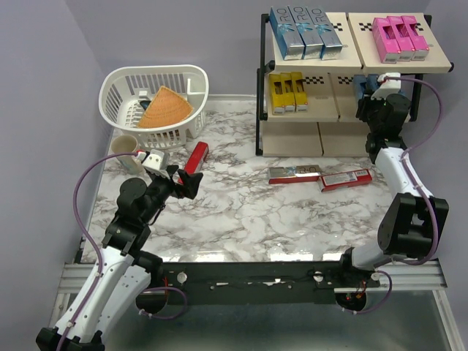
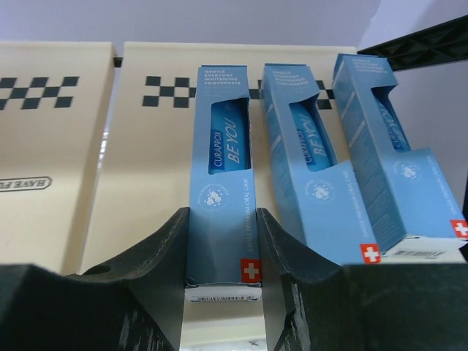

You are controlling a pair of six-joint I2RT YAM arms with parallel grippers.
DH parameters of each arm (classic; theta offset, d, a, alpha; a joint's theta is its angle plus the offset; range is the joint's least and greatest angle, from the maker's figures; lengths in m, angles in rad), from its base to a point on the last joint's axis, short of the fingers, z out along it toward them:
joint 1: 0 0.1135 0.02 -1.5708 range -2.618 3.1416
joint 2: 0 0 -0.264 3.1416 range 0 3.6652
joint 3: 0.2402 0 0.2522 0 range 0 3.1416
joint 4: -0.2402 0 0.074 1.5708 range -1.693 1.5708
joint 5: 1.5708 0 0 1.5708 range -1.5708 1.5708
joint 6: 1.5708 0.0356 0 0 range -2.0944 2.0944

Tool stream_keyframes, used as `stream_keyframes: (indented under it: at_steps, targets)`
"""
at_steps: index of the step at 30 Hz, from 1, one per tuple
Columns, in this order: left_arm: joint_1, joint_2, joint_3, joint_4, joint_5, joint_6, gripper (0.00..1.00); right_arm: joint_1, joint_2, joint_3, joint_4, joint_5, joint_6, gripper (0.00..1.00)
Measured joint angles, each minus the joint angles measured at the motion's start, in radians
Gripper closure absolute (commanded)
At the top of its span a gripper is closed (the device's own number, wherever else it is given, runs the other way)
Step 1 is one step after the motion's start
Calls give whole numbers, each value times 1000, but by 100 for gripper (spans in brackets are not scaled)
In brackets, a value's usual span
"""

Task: Place and organize the toothpastes onto the shelf
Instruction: Place the toothpaste on the shelf.

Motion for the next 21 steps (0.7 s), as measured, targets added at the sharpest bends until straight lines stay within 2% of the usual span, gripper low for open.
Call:
stream_keyframes:
  at_steps: [11, 17, 21]
  targets:
    - [6, 16, 0, 0, 2, 0, 1, -29, 11, 4, 14, 12, -14, 59]
    - [6, 18, 0, 0, 7, 0, 1, -35, 23, 10, 25, 33, -13, 56]
    - [7, 18, 0, 0, 7, 0, 1, -42, 34, 18, 31, 40, -12, 49]
